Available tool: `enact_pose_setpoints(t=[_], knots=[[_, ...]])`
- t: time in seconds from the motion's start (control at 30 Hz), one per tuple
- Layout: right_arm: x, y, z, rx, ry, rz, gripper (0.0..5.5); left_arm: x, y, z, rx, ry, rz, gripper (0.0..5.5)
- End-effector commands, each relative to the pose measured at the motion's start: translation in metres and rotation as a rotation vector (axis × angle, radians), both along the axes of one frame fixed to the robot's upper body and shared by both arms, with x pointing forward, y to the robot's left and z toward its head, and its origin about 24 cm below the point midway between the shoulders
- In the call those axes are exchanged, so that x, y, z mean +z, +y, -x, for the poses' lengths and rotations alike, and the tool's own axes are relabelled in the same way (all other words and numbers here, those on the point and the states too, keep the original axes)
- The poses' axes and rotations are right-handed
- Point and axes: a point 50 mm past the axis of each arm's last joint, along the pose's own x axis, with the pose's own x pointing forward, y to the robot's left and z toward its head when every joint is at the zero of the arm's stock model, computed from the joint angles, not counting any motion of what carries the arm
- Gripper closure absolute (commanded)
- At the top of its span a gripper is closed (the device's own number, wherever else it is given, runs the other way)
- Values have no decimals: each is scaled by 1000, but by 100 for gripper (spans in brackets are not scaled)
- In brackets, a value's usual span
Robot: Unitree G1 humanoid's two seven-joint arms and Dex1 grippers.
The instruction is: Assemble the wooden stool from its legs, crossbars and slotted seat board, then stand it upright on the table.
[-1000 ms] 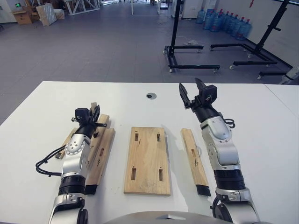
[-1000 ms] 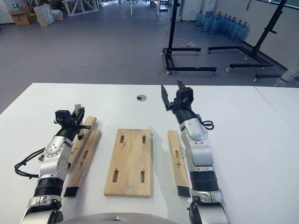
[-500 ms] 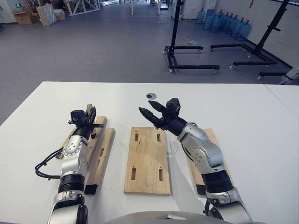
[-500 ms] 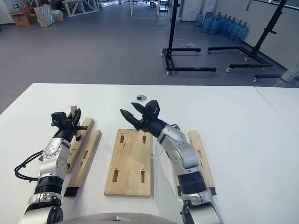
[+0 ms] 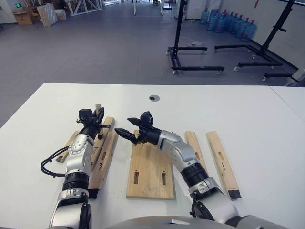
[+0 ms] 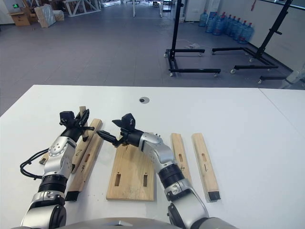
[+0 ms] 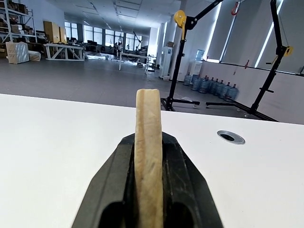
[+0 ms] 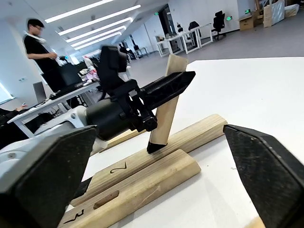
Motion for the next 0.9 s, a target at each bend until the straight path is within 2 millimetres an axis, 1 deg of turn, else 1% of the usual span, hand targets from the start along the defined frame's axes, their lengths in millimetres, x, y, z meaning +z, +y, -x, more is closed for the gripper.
enact_pose_setpoints(t=[0.03,0.1,0.23,0.43,0.53,0.67,0.77,0.9], knots=[[-8,20,-3,13,-39,91,63,-6,-6,-1,-36,51,5,511],[-14,28,-2,26,-42,116,63,-5,-9,-1,-41,51,15,511],[-21,35,-5,-15,-14,119,63,-6,-16,-3,-71,63,20,511],[-12,47,-8,-20,-54,90,63,-6,-22,-4,-79,68,40,511],[-11,52,-5,11,-80,101,63,-6,-34,-5,-89,69,79,511],[-13,51,0,50,-136,124,63,-11,-53,-2,-109,81,118,511],[-11,48,0,50,-150,116,63,-14,-58,1,-108,85,126,511],[-18,45,-1,26,-160,198,63,-12,-66,-2,-114,76,134,511]])
